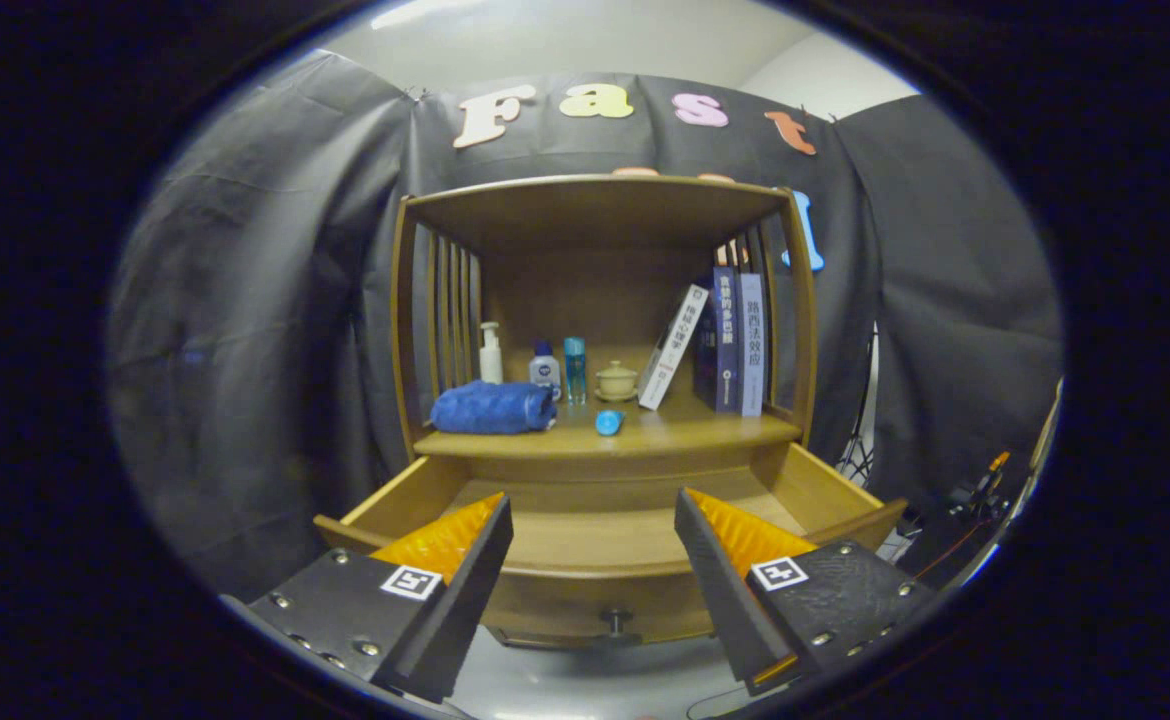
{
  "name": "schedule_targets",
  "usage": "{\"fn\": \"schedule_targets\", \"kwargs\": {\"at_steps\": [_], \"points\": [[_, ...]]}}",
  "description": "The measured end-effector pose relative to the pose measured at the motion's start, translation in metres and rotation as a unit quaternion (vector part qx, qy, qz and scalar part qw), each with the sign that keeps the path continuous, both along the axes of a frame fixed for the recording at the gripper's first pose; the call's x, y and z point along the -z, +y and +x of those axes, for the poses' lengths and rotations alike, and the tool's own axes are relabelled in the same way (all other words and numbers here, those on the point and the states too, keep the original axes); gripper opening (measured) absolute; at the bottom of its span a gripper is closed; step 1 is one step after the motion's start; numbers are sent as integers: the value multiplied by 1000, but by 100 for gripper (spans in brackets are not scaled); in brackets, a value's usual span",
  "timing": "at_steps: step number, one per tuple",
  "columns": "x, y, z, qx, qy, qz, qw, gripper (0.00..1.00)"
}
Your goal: Pull open the drawer, take out the items inside it, and place them on the countertop above the cabinet.
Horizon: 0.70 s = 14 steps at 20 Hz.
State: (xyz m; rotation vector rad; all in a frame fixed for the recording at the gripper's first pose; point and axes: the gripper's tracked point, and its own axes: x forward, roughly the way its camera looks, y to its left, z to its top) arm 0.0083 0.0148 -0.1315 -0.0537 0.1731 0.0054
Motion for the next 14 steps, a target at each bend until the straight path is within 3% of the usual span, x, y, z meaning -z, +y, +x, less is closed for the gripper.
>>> {"fn": "schedule_targets", "kwargs": {"at_steps": [7,14], "points": [[57,-14,-13,5,33,-9,999,97],[89,-14,0,21,57,5,998,97]]}}
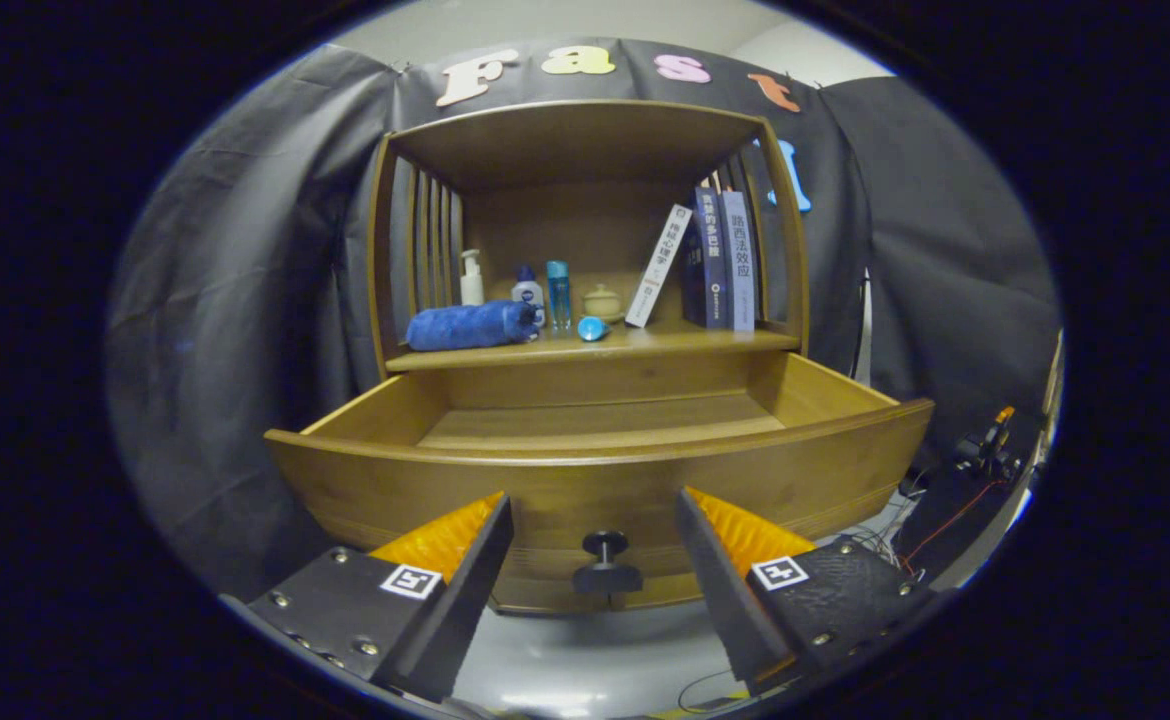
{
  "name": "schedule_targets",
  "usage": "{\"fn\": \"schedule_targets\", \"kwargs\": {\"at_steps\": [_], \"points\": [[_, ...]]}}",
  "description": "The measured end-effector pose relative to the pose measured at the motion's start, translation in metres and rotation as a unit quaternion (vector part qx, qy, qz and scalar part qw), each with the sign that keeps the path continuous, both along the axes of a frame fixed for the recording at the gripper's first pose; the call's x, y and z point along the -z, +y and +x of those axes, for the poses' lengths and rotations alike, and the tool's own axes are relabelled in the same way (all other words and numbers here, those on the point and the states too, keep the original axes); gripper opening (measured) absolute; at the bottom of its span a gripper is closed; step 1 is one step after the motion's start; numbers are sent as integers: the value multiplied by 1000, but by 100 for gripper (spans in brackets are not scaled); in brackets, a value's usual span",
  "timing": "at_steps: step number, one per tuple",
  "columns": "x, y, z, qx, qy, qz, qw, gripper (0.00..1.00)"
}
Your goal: Pull open the drawer, take out the items inside it, and place them on the countertop above the cabinet.
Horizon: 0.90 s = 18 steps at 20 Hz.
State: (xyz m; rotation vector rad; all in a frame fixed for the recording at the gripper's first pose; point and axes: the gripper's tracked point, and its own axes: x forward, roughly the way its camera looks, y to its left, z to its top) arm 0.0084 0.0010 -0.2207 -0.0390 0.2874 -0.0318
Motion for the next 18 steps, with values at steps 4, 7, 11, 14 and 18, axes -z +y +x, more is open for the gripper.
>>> {"fn": "schedule_targets", "kwargs": {"at_steps": [4,7,11,14,18], "points": [[15,-2,8,8,13,2,1000,97],[14,-2,11,8,-6,-11,1000,97],[17,-2,16,6,-2,-9,1000,98],[25,-2,21,-3,16,10,1000,98],[27,-2,29,-7,16,16,1000,98]]}}
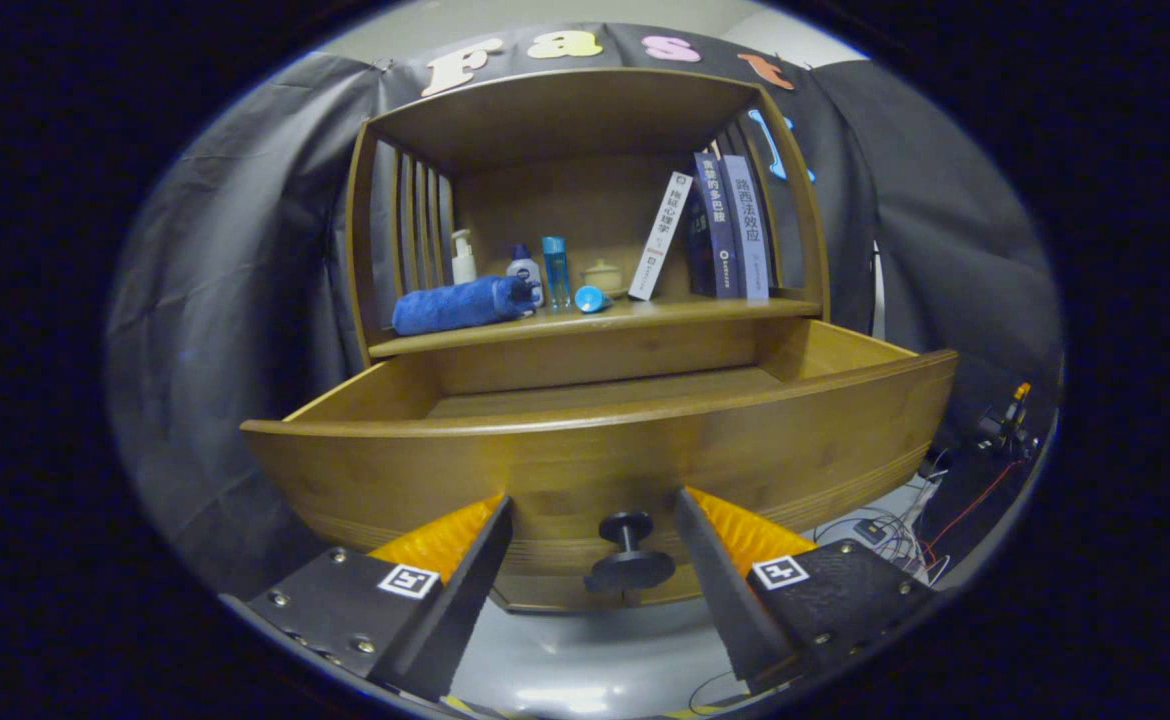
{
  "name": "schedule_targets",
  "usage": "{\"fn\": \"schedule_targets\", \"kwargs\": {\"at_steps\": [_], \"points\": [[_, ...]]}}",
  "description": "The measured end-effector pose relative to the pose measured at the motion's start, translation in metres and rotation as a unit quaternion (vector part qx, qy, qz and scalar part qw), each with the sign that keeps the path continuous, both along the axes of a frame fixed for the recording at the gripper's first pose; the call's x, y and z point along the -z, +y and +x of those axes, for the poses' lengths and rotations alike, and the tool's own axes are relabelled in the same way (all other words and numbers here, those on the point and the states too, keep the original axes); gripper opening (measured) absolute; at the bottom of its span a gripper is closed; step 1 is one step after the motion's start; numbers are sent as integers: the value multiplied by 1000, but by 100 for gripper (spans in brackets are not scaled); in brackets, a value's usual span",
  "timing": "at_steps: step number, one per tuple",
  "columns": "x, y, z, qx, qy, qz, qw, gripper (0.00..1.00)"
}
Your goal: Pull open the drawer, take out the items inside it, and place them on the countertop above the cabinet.
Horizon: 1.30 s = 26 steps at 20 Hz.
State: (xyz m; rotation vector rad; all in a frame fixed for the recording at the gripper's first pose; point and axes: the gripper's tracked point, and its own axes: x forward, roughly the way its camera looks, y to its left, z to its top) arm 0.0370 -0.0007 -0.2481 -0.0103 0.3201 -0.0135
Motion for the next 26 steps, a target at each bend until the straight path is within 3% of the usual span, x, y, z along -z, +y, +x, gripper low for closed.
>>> {"fn": "schedule_targets", "kwargs": {"at_steps": [26], "points": [[1,5,123,0,-8,-14,1000,98]]}}
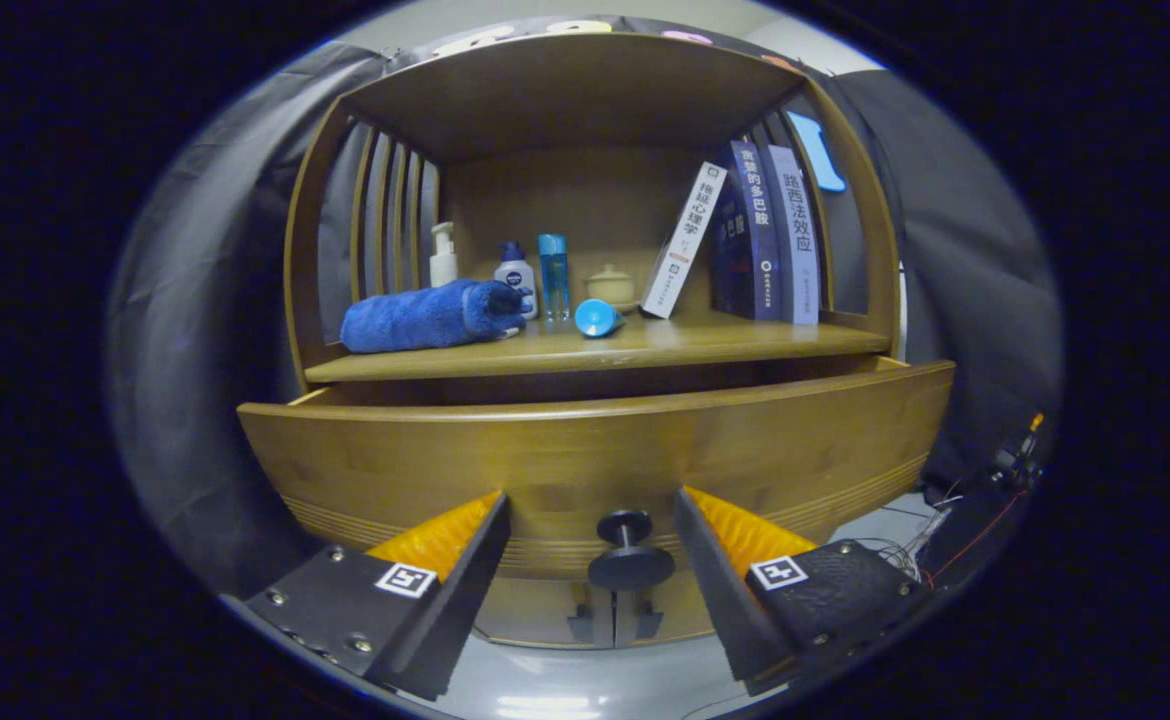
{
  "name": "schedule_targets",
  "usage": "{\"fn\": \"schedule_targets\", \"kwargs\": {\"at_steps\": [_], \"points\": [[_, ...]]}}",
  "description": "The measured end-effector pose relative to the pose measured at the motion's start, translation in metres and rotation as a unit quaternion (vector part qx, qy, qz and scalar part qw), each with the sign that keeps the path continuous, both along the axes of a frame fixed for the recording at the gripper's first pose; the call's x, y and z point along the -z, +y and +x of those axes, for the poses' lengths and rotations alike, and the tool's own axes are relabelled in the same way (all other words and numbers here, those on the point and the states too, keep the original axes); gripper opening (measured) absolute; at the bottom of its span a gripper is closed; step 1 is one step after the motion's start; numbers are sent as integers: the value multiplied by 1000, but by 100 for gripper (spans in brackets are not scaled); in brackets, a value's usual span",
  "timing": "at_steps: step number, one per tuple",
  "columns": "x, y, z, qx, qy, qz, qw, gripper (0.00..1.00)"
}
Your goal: Pull open the drawer, take out the items inside it, and place them on the countertop above the cabinet.
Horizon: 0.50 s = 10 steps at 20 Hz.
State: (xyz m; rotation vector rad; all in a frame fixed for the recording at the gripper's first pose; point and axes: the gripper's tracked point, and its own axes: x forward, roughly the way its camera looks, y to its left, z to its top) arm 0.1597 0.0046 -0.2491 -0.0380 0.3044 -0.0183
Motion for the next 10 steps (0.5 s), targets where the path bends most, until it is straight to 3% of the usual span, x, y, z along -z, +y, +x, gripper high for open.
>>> {"fn": "schedule_targets", "kwargs": {"at_steps": [10], "points": [[5,2,47,5,16,-12,1000,98]]}}
